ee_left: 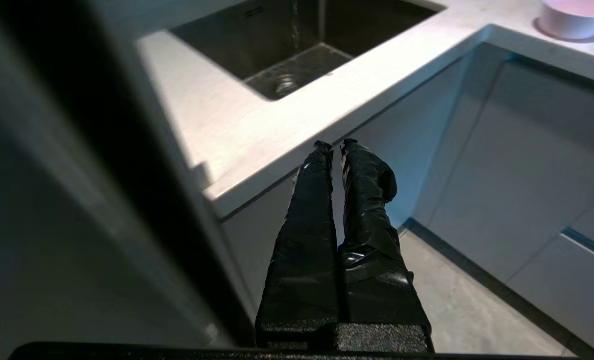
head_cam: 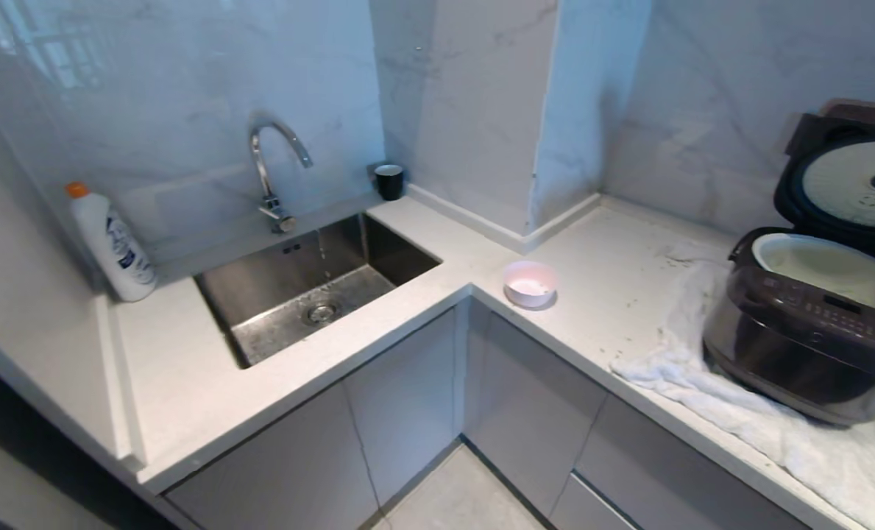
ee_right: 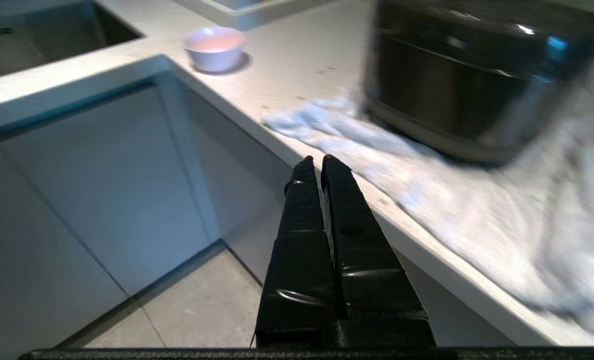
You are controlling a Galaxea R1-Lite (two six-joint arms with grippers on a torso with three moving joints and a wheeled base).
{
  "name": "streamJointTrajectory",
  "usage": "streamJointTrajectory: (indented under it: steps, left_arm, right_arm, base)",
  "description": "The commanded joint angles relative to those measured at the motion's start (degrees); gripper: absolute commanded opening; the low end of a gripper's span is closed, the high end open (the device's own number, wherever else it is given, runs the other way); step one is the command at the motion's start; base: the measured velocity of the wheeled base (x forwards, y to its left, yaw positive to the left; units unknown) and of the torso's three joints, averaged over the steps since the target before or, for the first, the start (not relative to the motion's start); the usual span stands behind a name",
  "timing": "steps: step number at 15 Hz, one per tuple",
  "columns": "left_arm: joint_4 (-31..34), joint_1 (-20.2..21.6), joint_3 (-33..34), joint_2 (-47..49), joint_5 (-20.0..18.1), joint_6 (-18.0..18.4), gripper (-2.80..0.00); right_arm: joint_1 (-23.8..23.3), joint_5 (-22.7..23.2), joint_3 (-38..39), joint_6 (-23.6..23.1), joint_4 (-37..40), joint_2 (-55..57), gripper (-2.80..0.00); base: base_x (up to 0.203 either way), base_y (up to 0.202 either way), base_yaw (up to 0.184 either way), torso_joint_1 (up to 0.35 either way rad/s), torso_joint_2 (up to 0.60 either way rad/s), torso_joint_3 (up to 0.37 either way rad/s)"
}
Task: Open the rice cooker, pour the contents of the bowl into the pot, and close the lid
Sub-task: Fill a bowl with water from the tap
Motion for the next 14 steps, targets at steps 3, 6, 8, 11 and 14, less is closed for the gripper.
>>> streamJointTrajectory:
  steps: [3, 6, 8, 11, 14]
  left_arm:
    - [0.0, 0.1, 0.0, 0.1, 0.0, 0.0, -2.80]
    - [0.0, 0.1, 0.0, 0.1, 0.0, -0.1, -2.80]
    - [0.0, 0.1, 0.0, 0.1, 0.0, -0.1, -2.80]
    - [0.0, 0.0, 0.0, 0.1, 0.0, -0.4, -2.80]
    - [0.0, 0.0, 0.0, 0.1, 0.1, -0.6, -2.80]
  right_arm:
    - [0.1, 0.0, 0.1, 0.0, 0.1, 0.0, -2.80]
    - [0.1, 0.0, 0.1, 0.0, 0.0, 0.0, -2.80]
    - [0.1, 0.0, 0.1, 0.0, 0.1, 0.0, -2.80]
    - [0.1, 0.0, 0.1, 0.0, 0.1, 0.0, -2.80]
    - [0.1, 0.0, 0.0, 0.0, 0.1, 0.0, -2.80]
  base:
    - [0.000, -0.009, 0.184, 0.005, 0.00, 0.002]
    - [0.000, -0.006, 0.174, 0.001, 0.00, 0.003]
    - [0.000, -0.008, 0.176, 0.003, 0.00, 0.000]
    - [0.003, -0.003, 0.167, 0.003, 0.00, 0.004]
    - [0.008, 0.008, 0.146, 0.000, 0.00, 0.002]
